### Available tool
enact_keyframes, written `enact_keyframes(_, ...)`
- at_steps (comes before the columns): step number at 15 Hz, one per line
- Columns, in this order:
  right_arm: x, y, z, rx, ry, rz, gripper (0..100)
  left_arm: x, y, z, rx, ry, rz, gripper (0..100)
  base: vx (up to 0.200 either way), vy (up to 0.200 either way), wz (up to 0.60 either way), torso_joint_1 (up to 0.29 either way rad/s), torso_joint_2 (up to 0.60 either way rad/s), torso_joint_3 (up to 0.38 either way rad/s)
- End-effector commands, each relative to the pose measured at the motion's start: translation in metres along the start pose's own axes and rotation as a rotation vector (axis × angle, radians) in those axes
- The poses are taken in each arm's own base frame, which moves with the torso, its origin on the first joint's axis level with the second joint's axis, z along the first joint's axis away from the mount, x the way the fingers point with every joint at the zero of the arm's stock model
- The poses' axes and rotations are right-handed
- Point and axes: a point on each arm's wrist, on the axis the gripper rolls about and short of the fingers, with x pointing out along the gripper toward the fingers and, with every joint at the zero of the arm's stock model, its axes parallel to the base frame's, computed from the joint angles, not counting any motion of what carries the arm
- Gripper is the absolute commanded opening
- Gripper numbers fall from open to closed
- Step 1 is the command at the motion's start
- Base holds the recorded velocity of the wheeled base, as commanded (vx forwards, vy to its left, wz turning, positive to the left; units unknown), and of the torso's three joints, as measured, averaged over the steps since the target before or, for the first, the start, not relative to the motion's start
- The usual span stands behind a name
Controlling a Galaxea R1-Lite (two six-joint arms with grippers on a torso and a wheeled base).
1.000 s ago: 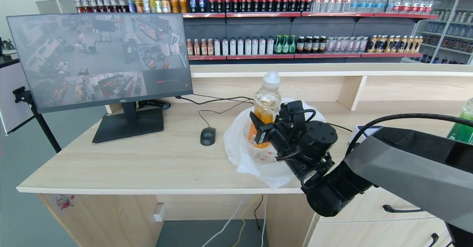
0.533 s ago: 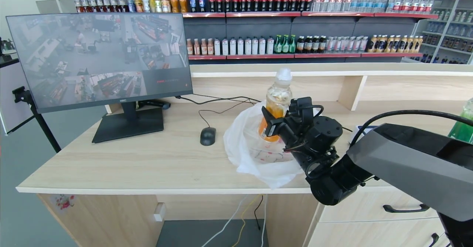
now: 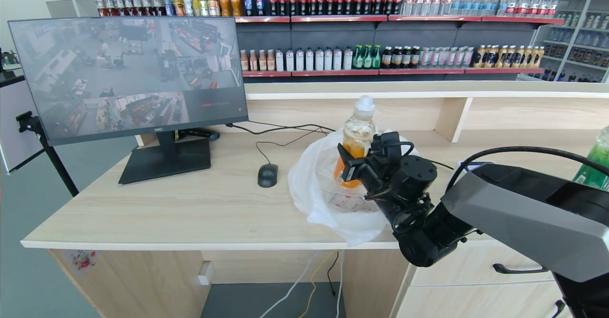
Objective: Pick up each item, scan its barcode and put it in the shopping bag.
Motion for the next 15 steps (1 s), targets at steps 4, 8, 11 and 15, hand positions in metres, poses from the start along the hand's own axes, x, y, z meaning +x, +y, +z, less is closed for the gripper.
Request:
enact_keyframes(4, 0.004, -0.004, -0.026, 0.017, 0.028, -0.007, 0, 0.000, 0.000, 0.000, 0.000, -0.001, 0.000, 100, 0.000, 0.000, 0.00, 0.000, 0.00, 0.000)
enact_keyframes(8, 0.004, -0.008, -0.028, 0.016, 0.021, -0.014, 0, 0.000, 0.000, 0.000, 0.000, -0.001, 0.000, 100, 0.000, 0.000, 0.00, 0.000, 0.00, 0.000)
enact_keyframes(11, 0.003, -0.006, -0.031, 0.019, 0.029, -0.011, 0, 0.000, 0.000, 0.000, 0.000, -0.001, 0.000, 100, 0.000, 0.000, 0.00, 0.000, 0.00, 0.000)
enact_keyframes(15, 0.005, -0.006, -0.026, 0.027, 0.017, -0.013, 0, 0.000, 0.000, 0.000, 0.000, 0.000, 0.002, 100, 0.000, 0.000, 0.00, 0.000, 0.00, 0.000)
